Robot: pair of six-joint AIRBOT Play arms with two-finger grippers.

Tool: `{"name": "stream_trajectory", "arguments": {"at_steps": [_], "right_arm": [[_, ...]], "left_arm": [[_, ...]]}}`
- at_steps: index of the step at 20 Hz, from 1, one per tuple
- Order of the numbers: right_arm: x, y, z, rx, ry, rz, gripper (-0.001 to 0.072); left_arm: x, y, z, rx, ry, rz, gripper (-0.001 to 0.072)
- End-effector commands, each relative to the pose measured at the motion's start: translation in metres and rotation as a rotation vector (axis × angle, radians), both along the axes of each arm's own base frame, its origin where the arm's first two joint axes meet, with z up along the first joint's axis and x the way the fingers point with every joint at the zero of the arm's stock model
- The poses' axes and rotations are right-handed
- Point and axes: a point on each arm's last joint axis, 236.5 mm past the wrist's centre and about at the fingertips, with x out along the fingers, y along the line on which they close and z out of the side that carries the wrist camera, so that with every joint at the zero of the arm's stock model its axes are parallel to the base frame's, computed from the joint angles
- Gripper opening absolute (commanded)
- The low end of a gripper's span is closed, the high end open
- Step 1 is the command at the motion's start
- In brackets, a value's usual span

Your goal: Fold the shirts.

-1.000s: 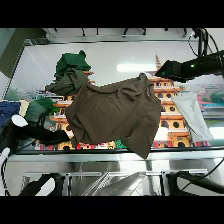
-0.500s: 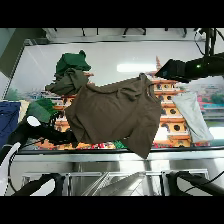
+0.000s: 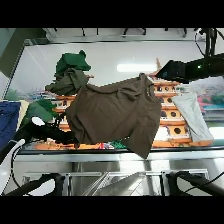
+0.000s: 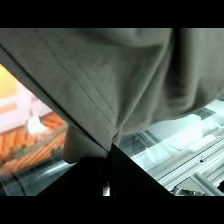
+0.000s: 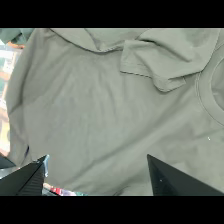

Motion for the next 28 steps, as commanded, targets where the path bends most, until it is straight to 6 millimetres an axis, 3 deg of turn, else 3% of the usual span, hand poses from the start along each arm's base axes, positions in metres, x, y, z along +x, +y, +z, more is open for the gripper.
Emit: {"name": "stream_trajectory", "arguments": {"at_steps": [1, 3, 5, 8, 11, 13, 16, 20, 22, 25, 26, 27, 28], "right_arm": [[-0.007, -0.013, -0.019, -0.073, 0.052, -0.004, 0.0707], [-0.025, -0.032, -0.057, -0.167, 0.159, 0.001, 0.0706], [-0.044, -0.047, -0.097, -0.186, 0.243, -0.021, 0.0707], [-0.072, -0.081, -0.174, -0.131, 0.361, -0.194, 0.0706], [-0.099, -0.089, -0.24, 0.056, 0.483, -0.312, 0.0707], [-0.094, -0.092, -0.263, 0.161, 0.49, -0.368, 0.0706], [-0.088, -0.1, -0.297, 0.175, 0.539, -0.386, 0.0706], [-0.075, -0.076, -0.316, 0.336, 0.579, -0.35, 0.0702], [-0.071, -0.067, -0.318, 0.375, 0.571, -0.323, 0.0561], [-0.078, -0.053, -0.325, 0.354, 0.595, -0.269, 0.0556], [-0.078, -0.047, -0.324, 0.358, 0.597, -0.257, 0.0417], [-0.077, -0.041, -0.323, 0.363, 0.595, -0.245, 0.0184], [-0.075, -0.035, -0.32, 0.367, 0.58, -0.224, 0.0018]], "left_arm": [[-0.009, -0.005, 0.037, -0.058, -0.031, -0.021, 0.0016], [-0.016, -0.001, 0.061, -0.073, -0.024, 0.014, 0.0016], [-0.02, 0.007, 0.072, -0.069, -0.042, 0.078, 0.0016], [-0.026, 0.017, 0.073, -0.064, -0.014, 0.206, 0.0016], [-0.024, 0.017, 0.075, -0.078, -0.025, 0.243, 0.0016], [-0.016, 0.007, 0.085, -0.14, -0.042, 0.267, 0.0016], [-0.007, 0.004, 0.099, -0.168, -0.071, 0.265, 0.0016], [0.008, 0.008, 0.117, -0.158, -0.133, 0.257, 0.0016], [0.011, 0.008, 0.124, -0.16, -0.139, 0.265, 0.0016], [0.008, 0.006, 0.126, -0.174, -0.123, 0.263, 0.0016], [0.008, 0.003, 0.129, -0.191, -0.122, 0.26, 0.0016], [0.01, -0.001, 0.134, -0.219, -0.13, 0.263, 0.0016], [0.013, -0.005, 0.139, -0.247, -0.149, 0.261, 0.0016]]}}
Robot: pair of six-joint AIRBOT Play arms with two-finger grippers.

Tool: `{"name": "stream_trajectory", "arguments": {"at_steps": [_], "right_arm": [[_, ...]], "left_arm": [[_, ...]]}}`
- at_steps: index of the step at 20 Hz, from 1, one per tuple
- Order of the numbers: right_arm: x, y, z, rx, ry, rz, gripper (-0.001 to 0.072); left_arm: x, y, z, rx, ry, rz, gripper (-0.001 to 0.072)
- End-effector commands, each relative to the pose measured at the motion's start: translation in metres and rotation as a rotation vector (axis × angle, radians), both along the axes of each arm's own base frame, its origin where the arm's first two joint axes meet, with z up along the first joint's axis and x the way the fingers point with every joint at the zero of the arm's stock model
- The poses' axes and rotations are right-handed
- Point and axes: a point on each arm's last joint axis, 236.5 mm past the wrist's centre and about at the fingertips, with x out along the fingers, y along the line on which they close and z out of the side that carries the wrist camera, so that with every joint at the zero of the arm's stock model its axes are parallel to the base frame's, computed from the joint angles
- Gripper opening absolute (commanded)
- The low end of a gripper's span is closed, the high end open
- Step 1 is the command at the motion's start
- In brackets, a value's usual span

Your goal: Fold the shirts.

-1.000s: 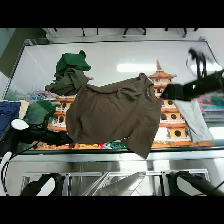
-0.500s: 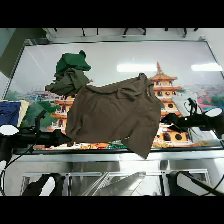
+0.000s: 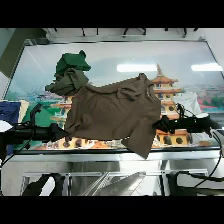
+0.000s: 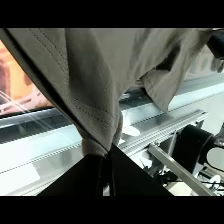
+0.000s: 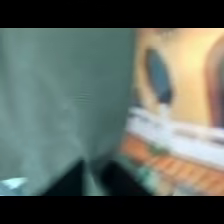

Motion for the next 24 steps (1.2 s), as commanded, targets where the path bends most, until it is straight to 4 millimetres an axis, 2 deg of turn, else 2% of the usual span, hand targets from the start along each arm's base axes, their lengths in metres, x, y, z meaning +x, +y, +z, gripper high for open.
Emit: {"name": "stream_trajectory", "arguments": {"at_steps": [1, 2, 4, 6, 8, 10, 13, 15, 18, 20, 22, 24], "right_arm": [[0.005, 0.021, 0.012, 0.055, -0.041, 0.041, 0.0019], [0.005, 0.023, 0.026, 0.065, -0.069, 0.061, 0.0018], [0.004, 0.018, 0.067, 0.016, -0.152, 0.096, 0.0017], [-0.002, 0.004, 0.115, -0.13, -0.255, 0.09, 0.0017], [-0.011, -0.004, 0.175, -0.269, -0.408, 0.047, 0.0017], [-0.023, -0.004, 0.245, -0.341, -0.592, -0.022, 0.0017], [-0.047, 0.004, 0.344, -0.404, -0.852, -0.05, 0.0017], [-0.064, 0.007, 0.395, -0.468, -0.951, -0.016, 0.0017], [-0.087, -0.008, 0.461, -0.641, -1.06, -0.006, 0.0017], [-0.103, -0.013, 0.504, -0.727, -1.144, -0.023, 0.0017], [-0.118, -0.01, 0.538, -0.766, -1.215, -0.022, 0.0017], [-0.128, -0.007, 0.558, -0.771, -1.241, -0.035, 0.0017]], "left_arm": [[0.008, -0.013, 0.018, -0.083, -0.056, -0.006, 0.0016], [0.009, -0.015, 0.021, -0.097, -0.064, -0.005, 0.0016], [0.001, -0.014, 0.02, -0.089, -0.048, -0.038, 0.0016], [-0.006, -0.016, 0.023, -0.092, -0.047, -0.06, 0.0016], [0.002, -0.014, 0.041, -0.055, -0.14, -0.03, 0.0016], [0.013, -0.011, 0.085, -0.004, -0.279, -0.007, 0.0015], [0.025, -0.002, 0.171, 0.098, -0.521, 0.023, 0.0015], [0.027, 0.01, 0.231, 0.22, -0.689, 0.039, 0.0015], [0.021, 0.028, 0.321, 0.393, -0.882, 0.079, 0.0015], [0.011, 0.034, 0.371, 0.484, -0.982, 0.076, 0.0015], [-0.002, 0.04, 0.411, 0.582, -1.079, 0.071, 0.0015], [-0.012, 0.042, 0.439, 0.629, -1.156, 0.104, 0.0015]]}}
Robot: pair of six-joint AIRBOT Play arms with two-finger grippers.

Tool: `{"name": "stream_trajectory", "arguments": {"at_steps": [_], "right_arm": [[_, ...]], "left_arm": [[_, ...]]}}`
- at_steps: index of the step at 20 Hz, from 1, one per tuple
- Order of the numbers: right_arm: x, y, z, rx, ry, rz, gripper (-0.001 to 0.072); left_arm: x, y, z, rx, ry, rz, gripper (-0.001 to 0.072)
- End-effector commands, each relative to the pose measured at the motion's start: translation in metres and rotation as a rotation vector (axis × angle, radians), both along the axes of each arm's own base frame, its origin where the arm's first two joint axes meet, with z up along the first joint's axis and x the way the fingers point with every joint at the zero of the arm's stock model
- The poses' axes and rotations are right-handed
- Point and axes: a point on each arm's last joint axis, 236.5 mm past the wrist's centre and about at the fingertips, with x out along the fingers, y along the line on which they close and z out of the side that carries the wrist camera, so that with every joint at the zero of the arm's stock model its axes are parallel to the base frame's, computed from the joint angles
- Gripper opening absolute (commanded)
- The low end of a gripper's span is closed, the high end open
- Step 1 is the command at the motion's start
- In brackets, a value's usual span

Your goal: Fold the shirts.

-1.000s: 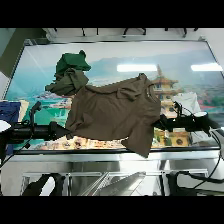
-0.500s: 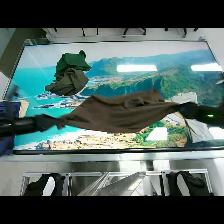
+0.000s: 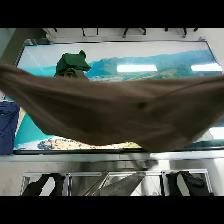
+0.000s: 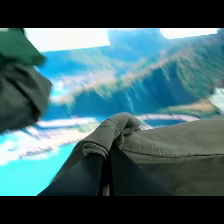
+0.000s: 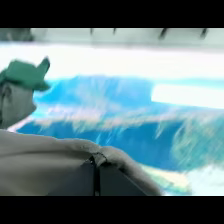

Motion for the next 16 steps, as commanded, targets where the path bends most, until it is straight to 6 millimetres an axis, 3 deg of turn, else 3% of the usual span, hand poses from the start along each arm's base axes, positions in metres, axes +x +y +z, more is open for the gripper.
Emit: {"name": "stream_trajectory", "arguments": {"at_steps": [1, 3, 5, 7, 9, 12, 16], "right_arm": [[-0.026, 0.0, 0.04, -0.043, -0.073, -0.03, 0.0018], [-0.028, -0.007, 0.049, -0.061, -0.099, -0.063, 0.0018], [-0.019, -0.021, 0.045, -0.072, -0.08, -0.113, 0.0018], [0.006, -0.032, 0.035, -0.068, -0.024, -0.125, 0.0018], [0.047, -0.042, 0.011, -0.022, 0.086, -0.126, 0.0018], [0.117, -0.047, -0.056, 0.096, 0.32, -0.083, 0.0019], [0.221, -0.037, -0.17, 0.197, 0.508, -0.024, 0.0019]], "left_arm": [[-0.023, 0.015, 0.046, 0.095, -0.132, 0.096, 0.0015], [-0.027, 0.018, 0.048, 0.102, -0.134, 0.119, 0.0015], [-0.019, 0.026, 0.026, 0.066, -0.038, 0.147, 0.0015], [-0.007, 0.028, -0.028, 0.01, 0.152, 0.136, 0.0015], [0.015, 0.031, -0.092, -0.083, 0.303, 0.149, 0.0015], [0.065, 0.028, -0.175, -0.175, 0.392, 0.157, 0.0015], [0.134, 0.021, -0.296, -0.124, 0.592, 0.107, 0.0015]]}}
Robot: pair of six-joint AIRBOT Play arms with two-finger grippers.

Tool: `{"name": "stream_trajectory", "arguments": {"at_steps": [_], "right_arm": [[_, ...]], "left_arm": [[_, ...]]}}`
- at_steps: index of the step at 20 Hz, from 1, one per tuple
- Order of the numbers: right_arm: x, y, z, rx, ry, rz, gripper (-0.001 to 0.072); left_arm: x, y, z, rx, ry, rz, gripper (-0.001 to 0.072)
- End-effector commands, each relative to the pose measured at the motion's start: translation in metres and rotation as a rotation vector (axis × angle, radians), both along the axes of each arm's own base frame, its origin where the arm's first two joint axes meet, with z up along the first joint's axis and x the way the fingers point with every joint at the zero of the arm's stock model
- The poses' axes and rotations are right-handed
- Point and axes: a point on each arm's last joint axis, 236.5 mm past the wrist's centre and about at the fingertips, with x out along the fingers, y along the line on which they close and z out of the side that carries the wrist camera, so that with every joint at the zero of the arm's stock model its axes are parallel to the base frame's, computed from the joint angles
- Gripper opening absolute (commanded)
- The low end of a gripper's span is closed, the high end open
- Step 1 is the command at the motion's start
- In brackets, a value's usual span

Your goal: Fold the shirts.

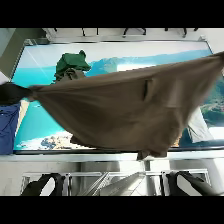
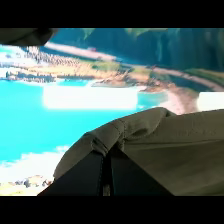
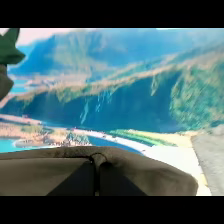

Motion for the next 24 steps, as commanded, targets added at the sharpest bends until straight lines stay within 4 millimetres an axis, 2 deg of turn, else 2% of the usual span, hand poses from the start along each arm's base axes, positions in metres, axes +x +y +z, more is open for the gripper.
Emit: {"name": "stream_trajectory", "arguments": {"at_steps": [1, 3, 4, 6, 8, 10, 13, 15, 17, 19, 21, 23, 24], "right_arm": [[0.085, 0.014, -0.103, 0.087, 0.137, 0.033, 0.0018], [0.127, 0.019, -0.166, 0.105, 0.211, 0.018, 0.0018], [0.145, 0.02, -0.193, 0.116, 0.236, 0.008, 0.0019], [0.176, 0.017, -0.232, 0.146, 0.244, -0.032, 0.0019], [0.201, 0.013, -0.251, 0.177, 0.208, -0.07, 0.0019], [0.218, 0.019, -0.257, 0.198, 0.151, -0.043, 0.0019], [0.224, 0.026, -0.272, 0.215, 0.154, -0.012, 0.0019], [0.224, 0.022, -0.278, 0.209, 0.166, -0.016, 0.002], [0.217, 0.018, -0.281, 0.218, 0.199, -0.015, 0.0019], [0.198, 0.011, -0.295, 0.218, 0.298, -0.006, 0.0019], [0.171, -0.007, -0.318, 0.166, 0.443, -0.046, 0.0019], [0.149, -0.022, -0.337, 0.093, 0.547, -0.072, 0.0019], [0.142, -0.023, -0.343, 0.082, 0.576, -0.066, 0.0019]], "left_arm": [[0.052, -0.009, -0.114, 0.023, 0.168, -0.07, 0.0015], [0.082, -0.015, -0.169, 0.031, 0.286, -0.138, 0.0016], [0.096, -0.015, -0.189, 0.03, 0.325, -0.148, 0.0016], [0.128, -0.011, -0.218, 0.028, 0.364, -0.145, 0.0016], [0.157, -0.008, -0.228, 0.031, 0.348, -0.139, 0.0015], [0.183, -0.005, -0.224, 0.041, 0.299, -0.136, 0.0015], [0.204, -0.006, -0.215, 0.048, 0.258, -0.147, 0.0016], [0.202, -0.011, -0.216, 0.061, 0.271, -0.199, 0.0016], [0.185, -0.02, -0.222, 0.062, 0.331, -0.255, 0.0016], [0.158, -0.014, -0.238, 0.1, 0.43, -0.282, 0.0016], [0.134, -0.008, -0.258, 0.132, 0.509, -0.29, 0.0016], [0.114, -0.011, -0.279, 0.113, 0.572, -0.292, 0.0016], [0.104, -0.016, -0.289, 0.1, 0.605, -0.304, 0.0016]]}}
